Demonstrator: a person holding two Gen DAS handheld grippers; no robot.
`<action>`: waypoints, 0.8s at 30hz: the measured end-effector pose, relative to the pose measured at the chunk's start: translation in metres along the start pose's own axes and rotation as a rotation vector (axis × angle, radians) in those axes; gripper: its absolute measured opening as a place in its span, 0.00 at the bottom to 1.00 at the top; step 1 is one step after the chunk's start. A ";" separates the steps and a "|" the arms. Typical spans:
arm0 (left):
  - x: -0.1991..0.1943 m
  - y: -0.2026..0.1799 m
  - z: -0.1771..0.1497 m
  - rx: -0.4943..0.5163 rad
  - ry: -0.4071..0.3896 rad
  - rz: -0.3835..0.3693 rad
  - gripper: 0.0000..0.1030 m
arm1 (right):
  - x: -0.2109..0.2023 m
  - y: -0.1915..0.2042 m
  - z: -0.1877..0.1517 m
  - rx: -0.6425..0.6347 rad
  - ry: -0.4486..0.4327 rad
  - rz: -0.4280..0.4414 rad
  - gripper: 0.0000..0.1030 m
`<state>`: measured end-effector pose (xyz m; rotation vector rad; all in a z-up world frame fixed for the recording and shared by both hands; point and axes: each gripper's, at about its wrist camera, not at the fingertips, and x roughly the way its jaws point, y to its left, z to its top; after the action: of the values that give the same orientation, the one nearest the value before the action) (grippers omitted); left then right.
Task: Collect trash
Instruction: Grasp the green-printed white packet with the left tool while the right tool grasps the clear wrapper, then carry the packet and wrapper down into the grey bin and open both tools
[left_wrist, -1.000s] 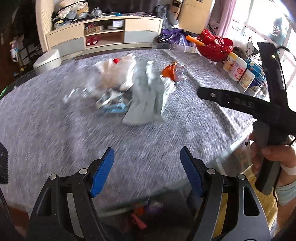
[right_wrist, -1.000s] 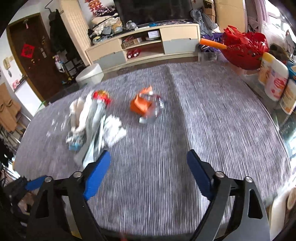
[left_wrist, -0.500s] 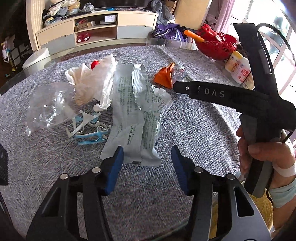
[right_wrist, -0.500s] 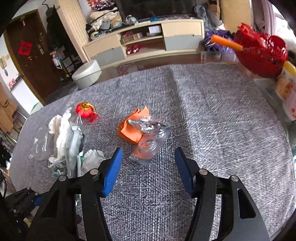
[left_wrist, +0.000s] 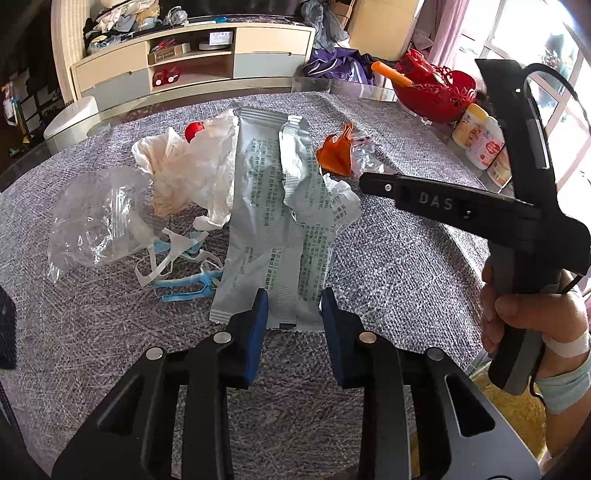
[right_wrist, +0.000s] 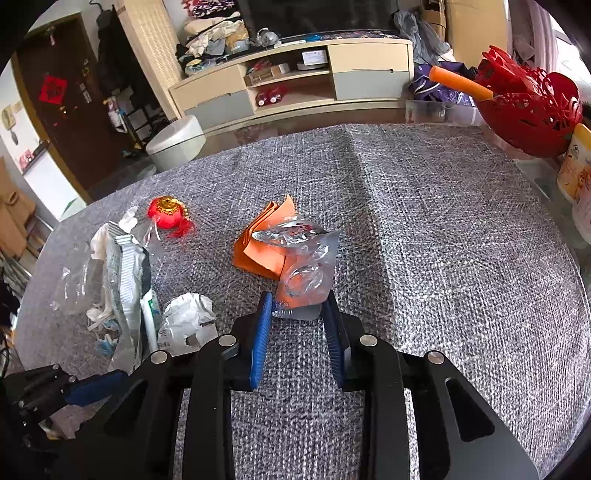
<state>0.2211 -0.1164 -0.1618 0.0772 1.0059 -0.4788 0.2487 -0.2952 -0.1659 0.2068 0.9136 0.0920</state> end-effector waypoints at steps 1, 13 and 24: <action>-0.001 0.000 -0.001 -0.001 -0.003 -0.004 0.24 | -0.003 0.000 -0.001 0.001 -0.007 0.001 0.28; -0.032 -0.004 -0.021 -0.010 -0.028 -0.014 0.00 | -0.052 0.005 -0.026 0.001 -0.050 0.021 0.26; -0.085 -0.012 -0.060 -0.013 -0.067 -0.001 0.00 | -0.102 0.030 -0.061 -0.036 -0.075 0.053 0.26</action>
<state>0.1317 -0.0804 -0.1224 0.0492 0.9434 -0.4726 0.1382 -0.2745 -0.1166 0.2000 0.8314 0.1483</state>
